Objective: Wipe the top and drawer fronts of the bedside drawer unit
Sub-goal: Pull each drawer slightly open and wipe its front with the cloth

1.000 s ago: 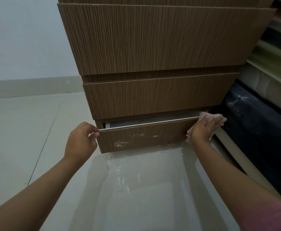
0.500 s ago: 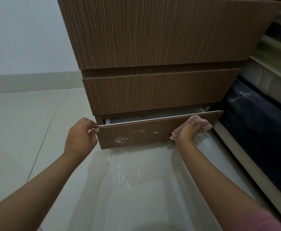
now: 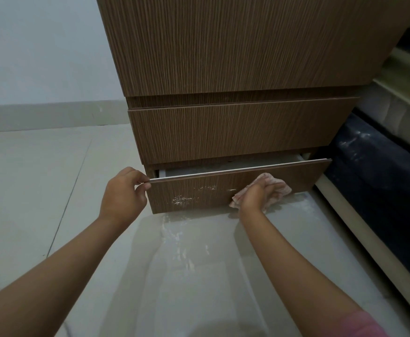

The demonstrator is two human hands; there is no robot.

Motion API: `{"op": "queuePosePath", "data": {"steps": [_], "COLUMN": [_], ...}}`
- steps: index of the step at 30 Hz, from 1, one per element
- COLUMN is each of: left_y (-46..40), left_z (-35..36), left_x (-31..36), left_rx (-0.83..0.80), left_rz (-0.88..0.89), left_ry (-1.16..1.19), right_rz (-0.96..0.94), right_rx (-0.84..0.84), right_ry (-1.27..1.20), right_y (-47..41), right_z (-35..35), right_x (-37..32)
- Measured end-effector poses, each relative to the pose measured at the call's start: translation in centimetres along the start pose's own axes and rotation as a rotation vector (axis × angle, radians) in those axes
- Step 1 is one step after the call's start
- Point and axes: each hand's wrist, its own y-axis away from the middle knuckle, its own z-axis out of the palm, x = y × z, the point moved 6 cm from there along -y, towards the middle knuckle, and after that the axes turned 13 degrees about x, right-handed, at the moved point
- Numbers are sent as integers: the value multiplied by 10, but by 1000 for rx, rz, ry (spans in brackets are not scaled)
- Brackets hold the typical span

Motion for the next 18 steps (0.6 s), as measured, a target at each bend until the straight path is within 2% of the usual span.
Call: {"op": "queuePosePath", "data": {"steps": [4, 7, 12, 18], "left_y": [0, 0, 0, -2], "left_z": [0, 0, 0, -2], "left_x": [-1, -2, -2, -4], "left_rx": [-1, -3, -10, -17], "left_rz": [0, 2, -2, -12], "left_ry": [14, 20, 26, 49], "right_rz": [-232, -293, -216, -154], "right_rx": [-51, -100, -112, -80], "right_ry": [23, 68, 104, 65], "right_y": [34, 55, 53, 65], "right_z": [18, 27, 26, 28], "right_x": [-5, 15, 43, 36]}}
